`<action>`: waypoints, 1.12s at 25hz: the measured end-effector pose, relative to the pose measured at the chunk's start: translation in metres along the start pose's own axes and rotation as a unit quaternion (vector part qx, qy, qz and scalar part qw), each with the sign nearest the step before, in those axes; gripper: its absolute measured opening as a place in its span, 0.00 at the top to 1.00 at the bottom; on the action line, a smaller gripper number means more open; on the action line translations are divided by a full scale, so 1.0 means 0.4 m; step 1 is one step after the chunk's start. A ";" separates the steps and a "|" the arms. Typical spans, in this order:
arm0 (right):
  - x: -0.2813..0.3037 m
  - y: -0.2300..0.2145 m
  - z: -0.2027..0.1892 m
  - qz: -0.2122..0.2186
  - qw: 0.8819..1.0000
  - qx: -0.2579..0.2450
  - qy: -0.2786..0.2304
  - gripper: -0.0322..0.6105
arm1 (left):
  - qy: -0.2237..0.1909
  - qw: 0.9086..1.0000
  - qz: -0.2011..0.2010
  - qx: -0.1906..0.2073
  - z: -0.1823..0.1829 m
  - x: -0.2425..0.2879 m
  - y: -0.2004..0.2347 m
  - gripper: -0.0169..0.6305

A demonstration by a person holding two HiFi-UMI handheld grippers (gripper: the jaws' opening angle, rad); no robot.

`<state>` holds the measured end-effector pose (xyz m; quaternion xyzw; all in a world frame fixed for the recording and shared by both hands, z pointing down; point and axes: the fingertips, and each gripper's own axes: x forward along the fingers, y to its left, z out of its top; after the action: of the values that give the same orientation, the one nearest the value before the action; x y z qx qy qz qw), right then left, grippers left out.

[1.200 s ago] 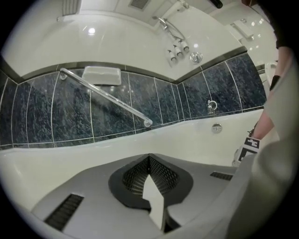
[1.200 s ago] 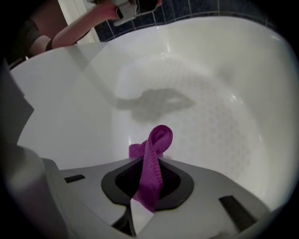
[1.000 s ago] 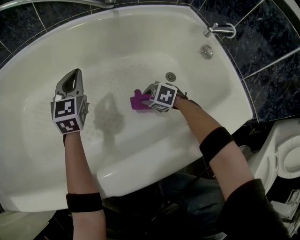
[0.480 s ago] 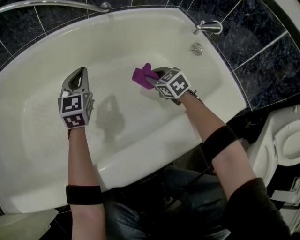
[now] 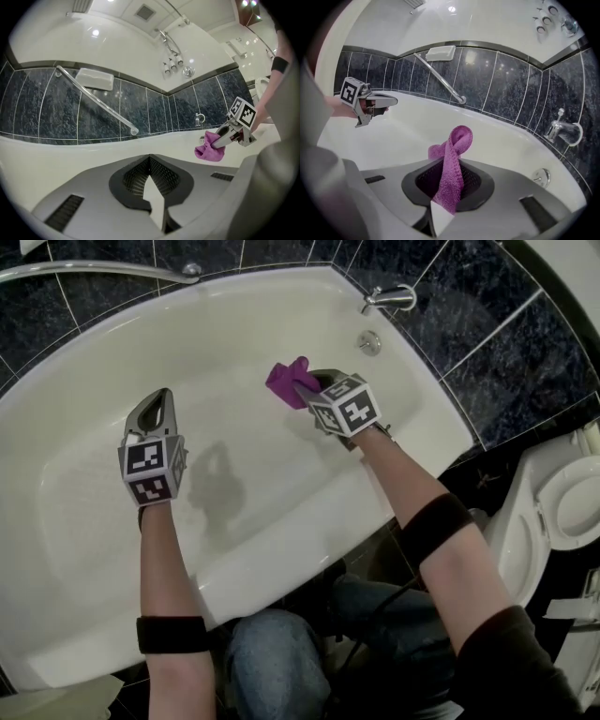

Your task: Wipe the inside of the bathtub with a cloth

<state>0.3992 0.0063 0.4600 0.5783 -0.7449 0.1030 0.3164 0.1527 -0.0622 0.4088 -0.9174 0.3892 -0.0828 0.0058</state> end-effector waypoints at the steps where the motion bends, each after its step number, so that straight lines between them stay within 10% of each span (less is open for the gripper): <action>1: -0.017 -0.012 0.011 -0.012 1.000 0.003 -0.003 0.83 | -0.002 1.000 0.000 -0.002 0.004 0.000 0.001 0.98; 12: -0.219 -0.130 0.106 -0.087 0.996 0.026 -0.027 0.83 | -0.005 1.000 -0.025 0.008 0.031 0.002 -0.032 0.98; 28: -0.168 -0.249 0.081 -0.048 0.993 0.048 -0.100 0.83 | 0.030 0.996 -0.071 0.050 0.020 0.037 -0.109 0.98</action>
<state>0.4888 0.0120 0.3740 0.6355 -0.7381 0.0650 0.2171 0.1951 -0.0426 0.4065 -0.9385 0.3181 -0.1299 0.0341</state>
